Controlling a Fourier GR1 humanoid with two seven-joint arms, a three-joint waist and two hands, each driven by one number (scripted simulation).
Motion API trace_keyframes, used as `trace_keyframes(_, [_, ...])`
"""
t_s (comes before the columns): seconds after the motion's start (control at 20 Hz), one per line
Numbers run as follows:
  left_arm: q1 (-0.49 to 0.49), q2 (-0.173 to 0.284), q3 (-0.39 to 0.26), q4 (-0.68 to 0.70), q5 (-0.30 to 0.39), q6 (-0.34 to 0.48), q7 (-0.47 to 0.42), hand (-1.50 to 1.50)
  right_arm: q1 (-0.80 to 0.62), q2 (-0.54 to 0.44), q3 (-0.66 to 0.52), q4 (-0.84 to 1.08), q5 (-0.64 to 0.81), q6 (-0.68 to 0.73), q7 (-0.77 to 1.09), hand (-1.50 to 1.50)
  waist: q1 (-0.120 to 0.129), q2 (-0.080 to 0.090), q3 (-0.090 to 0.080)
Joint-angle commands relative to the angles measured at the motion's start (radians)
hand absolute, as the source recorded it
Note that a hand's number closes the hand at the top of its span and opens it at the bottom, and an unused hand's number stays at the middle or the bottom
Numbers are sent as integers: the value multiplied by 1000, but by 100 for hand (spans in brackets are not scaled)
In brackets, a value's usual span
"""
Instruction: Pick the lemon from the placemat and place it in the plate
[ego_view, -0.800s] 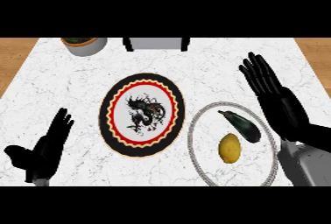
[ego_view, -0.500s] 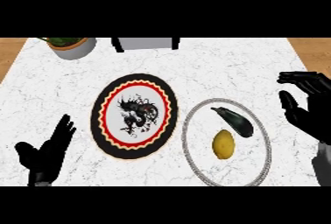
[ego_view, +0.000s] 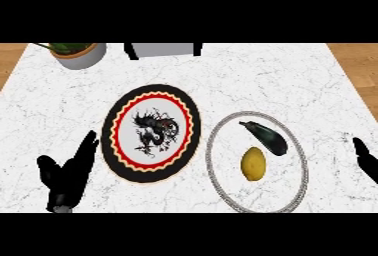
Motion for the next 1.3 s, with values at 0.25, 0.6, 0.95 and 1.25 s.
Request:
trace_keyframes(0.25, [-27, -51, -69, -52, -51, 34, 80, 0, 434, 30, 163, -363, 270, -41, 199, -150, 63, 9, -4])
trace_keyframes(0.6, [-100, -53, -61, 10, -50, 8, 110, 0, 486, -151, 235, -497, 445, 187, 599, -150, 83, 20, -7])
trace_keyframes(0.95, [-116, -64, -54, 0, -54, -2, 133, 0, 234, -107, 385, -509, 697, 365, 1038, -150, 107, 18, -4])
trace_keyframes(1.25, [-68, -70, -50, -46, -79, -6, 144, 0, 5, 11, 484, -383, 823, 493, 1190, -150, 93, 13, -2])
